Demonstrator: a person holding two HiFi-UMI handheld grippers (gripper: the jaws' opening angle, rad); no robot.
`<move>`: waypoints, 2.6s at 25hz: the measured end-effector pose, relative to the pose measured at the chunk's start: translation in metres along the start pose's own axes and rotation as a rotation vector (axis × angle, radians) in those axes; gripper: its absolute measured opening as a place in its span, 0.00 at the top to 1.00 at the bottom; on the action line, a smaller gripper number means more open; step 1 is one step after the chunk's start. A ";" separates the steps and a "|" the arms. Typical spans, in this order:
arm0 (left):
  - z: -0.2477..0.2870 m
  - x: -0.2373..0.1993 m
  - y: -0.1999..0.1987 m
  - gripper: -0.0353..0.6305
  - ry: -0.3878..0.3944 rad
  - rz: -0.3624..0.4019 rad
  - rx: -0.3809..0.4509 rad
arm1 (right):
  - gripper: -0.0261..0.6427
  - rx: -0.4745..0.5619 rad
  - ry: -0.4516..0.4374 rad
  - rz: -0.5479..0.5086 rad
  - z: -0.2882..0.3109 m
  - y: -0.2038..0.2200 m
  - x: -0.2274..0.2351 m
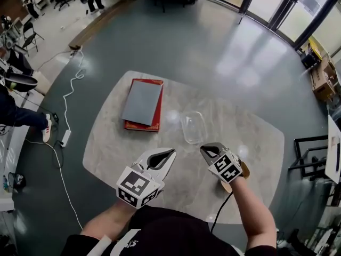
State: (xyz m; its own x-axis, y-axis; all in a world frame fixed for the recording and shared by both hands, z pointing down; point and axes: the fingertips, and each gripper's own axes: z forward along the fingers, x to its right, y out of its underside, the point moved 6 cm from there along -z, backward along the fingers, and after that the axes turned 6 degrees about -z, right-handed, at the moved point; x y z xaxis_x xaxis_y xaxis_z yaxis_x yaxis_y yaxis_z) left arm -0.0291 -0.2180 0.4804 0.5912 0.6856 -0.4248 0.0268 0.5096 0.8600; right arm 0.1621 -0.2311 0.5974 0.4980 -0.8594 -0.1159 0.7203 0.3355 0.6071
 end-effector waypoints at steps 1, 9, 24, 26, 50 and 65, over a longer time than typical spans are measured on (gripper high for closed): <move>0.001 -0.001 0.001 0.94 -0.001 0.000 -0.003 | 0.96 -0.026 -0.012 -0.041 0.007 0.003 0.001; 0.004 -0.006 0.005 0.94 -0.011 -0.005 -0.032 | 0.88 -0.187 -0.117 -0.218 0.064 0.029 0.011; 0.002 -0.020 0.014 0.94 -0.061 -0.035 -0.075 | 0.76 -0.336 -0.267 -0.413 0.126 0.057 0.017; 0.000 -0.022 0.014 0.94 -0.069 -0.039 -0.070 | 0.76 -0.339 -0.292 -0.377 0.127 0.058 0.018; -0.081 -0.025 0.004 0.94 -0.055 -0.023 0.012 | 0.87 -0.226 -0.196 -0.010 0.083 0.020 -0.032; -0.089 -0.009 -0.008 0.94 0.034 0.017 0.048 | 0.87 0.224 0.011 0.194 -0.053 -0.048 -0.037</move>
State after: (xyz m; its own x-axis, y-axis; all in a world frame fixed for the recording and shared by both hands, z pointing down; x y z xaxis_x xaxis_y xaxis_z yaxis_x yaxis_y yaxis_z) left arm -0.1062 -0.1823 0.4525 0.5643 0.7118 -0.4182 0.0555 0.4727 0.8795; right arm 0.1349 -0.1953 0.5303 0.6223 -0.7827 0.0117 0.4869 0.3987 0.7772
